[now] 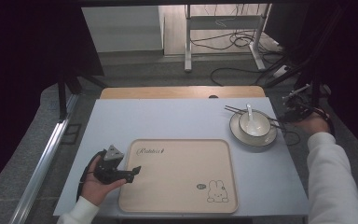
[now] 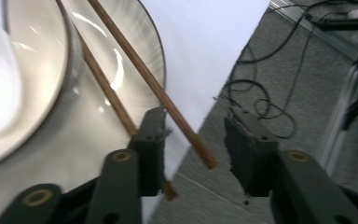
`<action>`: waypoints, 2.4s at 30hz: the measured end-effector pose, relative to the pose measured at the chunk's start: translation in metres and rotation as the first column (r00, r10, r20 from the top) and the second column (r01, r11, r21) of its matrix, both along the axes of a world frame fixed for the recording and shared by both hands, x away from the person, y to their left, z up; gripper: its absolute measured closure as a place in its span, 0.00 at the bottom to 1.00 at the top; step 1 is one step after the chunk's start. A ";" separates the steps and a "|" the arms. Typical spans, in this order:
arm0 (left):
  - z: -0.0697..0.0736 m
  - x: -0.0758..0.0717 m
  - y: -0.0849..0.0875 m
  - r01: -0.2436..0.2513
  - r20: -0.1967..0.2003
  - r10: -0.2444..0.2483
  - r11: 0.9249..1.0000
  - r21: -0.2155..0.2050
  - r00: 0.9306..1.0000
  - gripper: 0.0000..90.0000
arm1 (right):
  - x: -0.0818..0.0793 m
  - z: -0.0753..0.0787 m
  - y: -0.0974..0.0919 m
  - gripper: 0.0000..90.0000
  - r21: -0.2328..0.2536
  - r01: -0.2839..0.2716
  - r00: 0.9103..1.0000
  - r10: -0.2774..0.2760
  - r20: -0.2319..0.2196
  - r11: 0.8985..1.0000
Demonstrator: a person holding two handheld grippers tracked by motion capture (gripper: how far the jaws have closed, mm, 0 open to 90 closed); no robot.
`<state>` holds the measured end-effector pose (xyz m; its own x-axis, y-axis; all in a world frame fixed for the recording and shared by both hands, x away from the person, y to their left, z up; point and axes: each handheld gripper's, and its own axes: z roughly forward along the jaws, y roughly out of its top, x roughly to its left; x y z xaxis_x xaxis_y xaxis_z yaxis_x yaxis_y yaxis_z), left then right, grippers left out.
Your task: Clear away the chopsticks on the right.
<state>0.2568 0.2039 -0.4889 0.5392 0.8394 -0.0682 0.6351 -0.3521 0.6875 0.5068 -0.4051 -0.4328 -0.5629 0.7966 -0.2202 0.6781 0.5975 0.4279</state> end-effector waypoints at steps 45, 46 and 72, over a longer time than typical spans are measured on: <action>-0.003 0.001 0.004 -0.011 -0.013 0.011 1.000 0.011 1.000 0.20 | 0.013 -0.025 0.000 0.93 -0.122 -0.220 0.967 0.200 -0.157 0.968; -0.003 0.001 0.004 -0.010 -0.012 0.010 1.000 0.010 1.000 0.20 | 0.012 -0.023 0.000 0.93 -0.131 -0.215 0.969 0.195 -0.150 0.968; 0.004 -0.004 0.004 0.033 0.023 -0.033 0.999 -0.024 0.999 0.20 | -0.083 0.045 0.042 0.93 0.095 -0.110 0.993 0.105 0.055 0.989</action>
<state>0.2528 0.2082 -0.4846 0.5682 0.8193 -0.0763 0.6078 -0.3554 0.7101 0.4238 -0.3632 -0.3877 -0.6367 0.7512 -0.1742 0.5884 0.6193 0.5198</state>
